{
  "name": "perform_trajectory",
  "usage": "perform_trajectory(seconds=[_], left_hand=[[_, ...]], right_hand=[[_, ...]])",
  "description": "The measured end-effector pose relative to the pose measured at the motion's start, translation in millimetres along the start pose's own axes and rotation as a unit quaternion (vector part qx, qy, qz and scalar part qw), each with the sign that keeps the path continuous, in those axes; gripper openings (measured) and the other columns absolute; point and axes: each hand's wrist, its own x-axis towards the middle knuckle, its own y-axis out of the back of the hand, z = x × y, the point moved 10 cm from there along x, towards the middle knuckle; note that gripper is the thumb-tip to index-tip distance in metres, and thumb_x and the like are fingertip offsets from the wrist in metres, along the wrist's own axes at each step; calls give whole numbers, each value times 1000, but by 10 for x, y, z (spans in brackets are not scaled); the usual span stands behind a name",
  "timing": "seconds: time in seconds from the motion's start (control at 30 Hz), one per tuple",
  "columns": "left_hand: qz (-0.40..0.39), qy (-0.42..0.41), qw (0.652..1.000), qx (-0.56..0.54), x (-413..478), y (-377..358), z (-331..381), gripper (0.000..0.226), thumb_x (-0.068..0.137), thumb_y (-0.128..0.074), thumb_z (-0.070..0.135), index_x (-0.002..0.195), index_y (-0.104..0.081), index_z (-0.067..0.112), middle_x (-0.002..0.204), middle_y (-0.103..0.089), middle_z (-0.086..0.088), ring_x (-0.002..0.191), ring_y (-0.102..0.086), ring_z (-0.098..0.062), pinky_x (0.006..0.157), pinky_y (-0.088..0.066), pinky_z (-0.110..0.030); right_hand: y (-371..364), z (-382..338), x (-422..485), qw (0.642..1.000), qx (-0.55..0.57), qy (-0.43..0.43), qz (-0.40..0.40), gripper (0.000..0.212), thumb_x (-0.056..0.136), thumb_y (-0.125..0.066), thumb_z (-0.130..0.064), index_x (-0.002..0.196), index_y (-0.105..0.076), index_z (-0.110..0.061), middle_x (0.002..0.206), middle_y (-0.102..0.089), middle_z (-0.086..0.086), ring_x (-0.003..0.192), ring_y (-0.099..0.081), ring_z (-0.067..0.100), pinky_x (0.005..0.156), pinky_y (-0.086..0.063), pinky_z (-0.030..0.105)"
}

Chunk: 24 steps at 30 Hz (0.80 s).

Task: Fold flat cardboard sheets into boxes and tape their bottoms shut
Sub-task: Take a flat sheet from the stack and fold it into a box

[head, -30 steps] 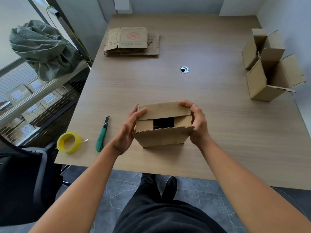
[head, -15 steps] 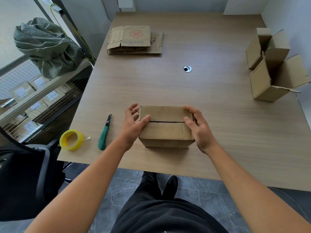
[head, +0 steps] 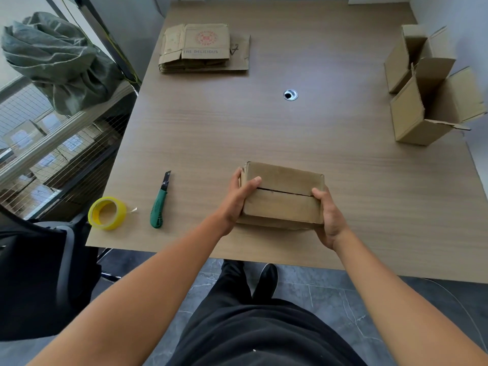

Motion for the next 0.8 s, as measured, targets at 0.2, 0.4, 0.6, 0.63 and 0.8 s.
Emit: perform_trajectory(seconds=[0.2,0.4,0.6,0.63,0.8], left_hand=[[17,67,997,-47,-74,243,-420,78,73,-66,68,140,-47,33,134,-60,-8,105,-65,-20,68,-57,-36],[102,-20,994,40,20,693,37,61,96,-58,54,150,-36,35,137,-55,6,114,-58,-9,87,-51,-32],[127,-58,981,132,114,733,260,63,94,-64,48,147,-37,28,128,-59,1,111,-62,-17,95,-56,-42],[129,-62,981,132,121,719,313,61,95,-63,46,146,-38,27,127,-60,0,110,-62,-17,95,-56,-42],[97,-28,984,147,99,752,324,72,93,-49,60,153,-27,28,139,-51,-4,117,-56,-21,99,-51,-44]], right_hand=[[-139,5,169,988,-147,26,-26,71,88,-64,-55,151,-35,-41,157,-40,-6,142,-40,15,118,-33,47],[-465,18,207,978,-197,64,-1,70,93,-57,-56,154,-25,-45,159,-34,-9,143,-37,11,120,-30,42],[-822,-549,151,788,-545,268,98,65,103,-51,-37,158,-25,-15,161,-30,12,151,-22,30,122,-23,45],[-990,-591,150,733,-608,295,84,64,102,-51,-37,157,-27,-13,161,-29,15,152,-17,34,123,-20,50],[-1602,-250,213,611,-765,205,4,66,104,-21,-56,161,0,-29,169,11,4,155,14,24,124,9,49]])
